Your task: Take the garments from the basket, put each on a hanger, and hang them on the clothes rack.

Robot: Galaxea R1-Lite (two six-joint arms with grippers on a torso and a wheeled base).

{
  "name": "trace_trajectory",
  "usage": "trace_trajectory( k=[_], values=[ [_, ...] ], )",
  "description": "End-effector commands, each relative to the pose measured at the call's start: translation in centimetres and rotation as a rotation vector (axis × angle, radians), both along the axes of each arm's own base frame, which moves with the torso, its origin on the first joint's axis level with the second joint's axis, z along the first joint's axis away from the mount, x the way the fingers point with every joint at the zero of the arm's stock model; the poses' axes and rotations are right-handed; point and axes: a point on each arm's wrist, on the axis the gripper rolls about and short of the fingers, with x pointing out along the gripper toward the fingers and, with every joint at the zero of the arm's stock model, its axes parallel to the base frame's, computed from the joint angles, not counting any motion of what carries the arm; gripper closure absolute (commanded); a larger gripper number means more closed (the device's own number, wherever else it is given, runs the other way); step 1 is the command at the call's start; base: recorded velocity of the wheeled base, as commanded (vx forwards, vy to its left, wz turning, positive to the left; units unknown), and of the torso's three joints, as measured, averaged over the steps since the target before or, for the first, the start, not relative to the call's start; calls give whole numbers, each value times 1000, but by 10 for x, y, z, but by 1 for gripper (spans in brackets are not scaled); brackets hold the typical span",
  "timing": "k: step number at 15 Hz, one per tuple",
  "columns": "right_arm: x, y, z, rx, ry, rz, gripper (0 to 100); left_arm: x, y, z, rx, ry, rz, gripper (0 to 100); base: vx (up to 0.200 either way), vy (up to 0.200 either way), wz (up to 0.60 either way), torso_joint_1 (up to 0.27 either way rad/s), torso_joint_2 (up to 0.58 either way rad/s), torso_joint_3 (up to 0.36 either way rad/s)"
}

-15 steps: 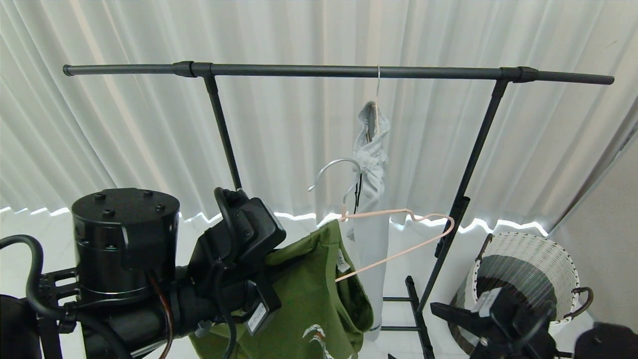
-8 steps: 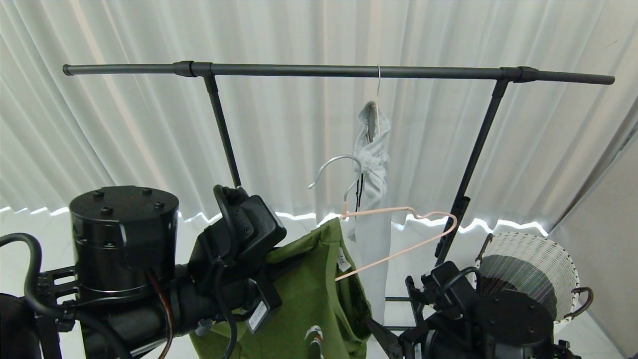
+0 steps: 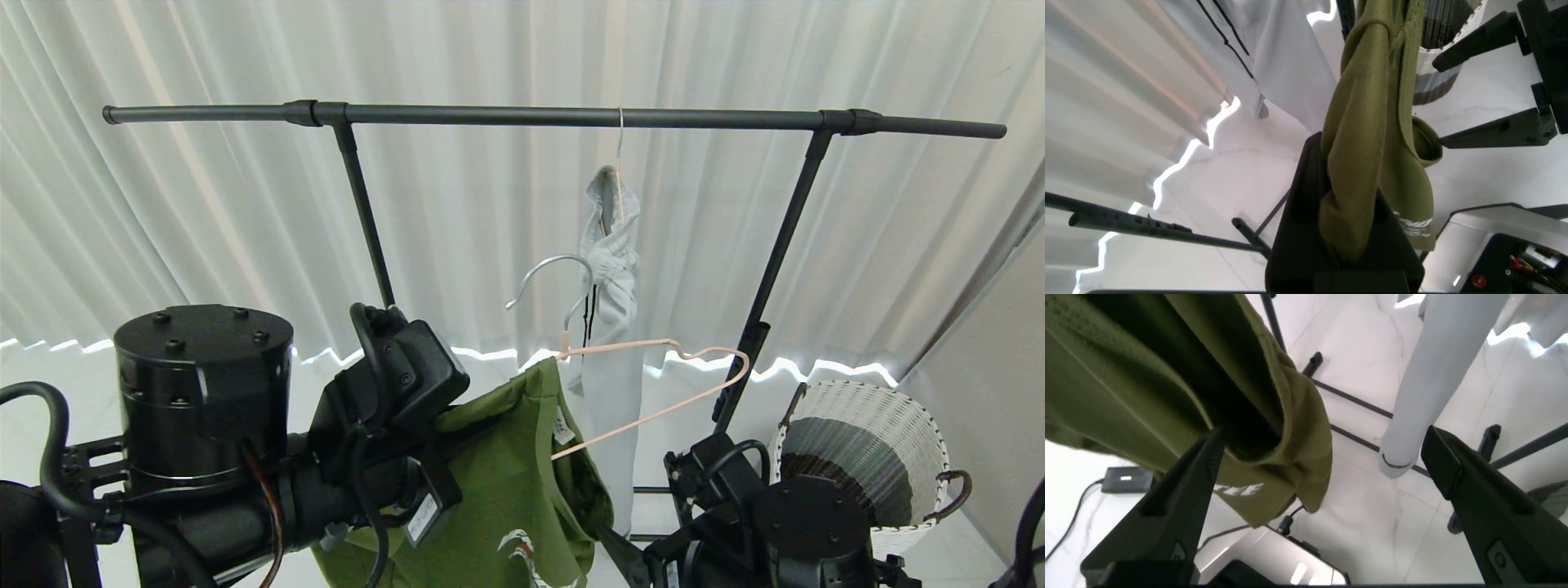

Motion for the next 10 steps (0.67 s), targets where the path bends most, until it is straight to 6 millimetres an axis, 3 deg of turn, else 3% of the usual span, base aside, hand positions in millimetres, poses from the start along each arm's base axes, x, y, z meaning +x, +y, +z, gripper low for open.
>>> trace_trajectory(
  k=[1, 4, 10],
  values=[
    [0, 2, 0, 1, -1, 3, 0, 0, 0, 0, -1, -1, 0, 100, 0, 0, 0, 0, 0, 0],
    [3, 6, 3, 20, -13, 3, 0, 1, -1, 1, -3, -4, 0, 100, 0, 0, 0, 0, 0, 0],
    [5, 7, -9, -26, 2, -27, 0, 0, 0, 3, -7, -8, 0, 100, 0, 0, 0, 0, 0, 0]
  ],
)
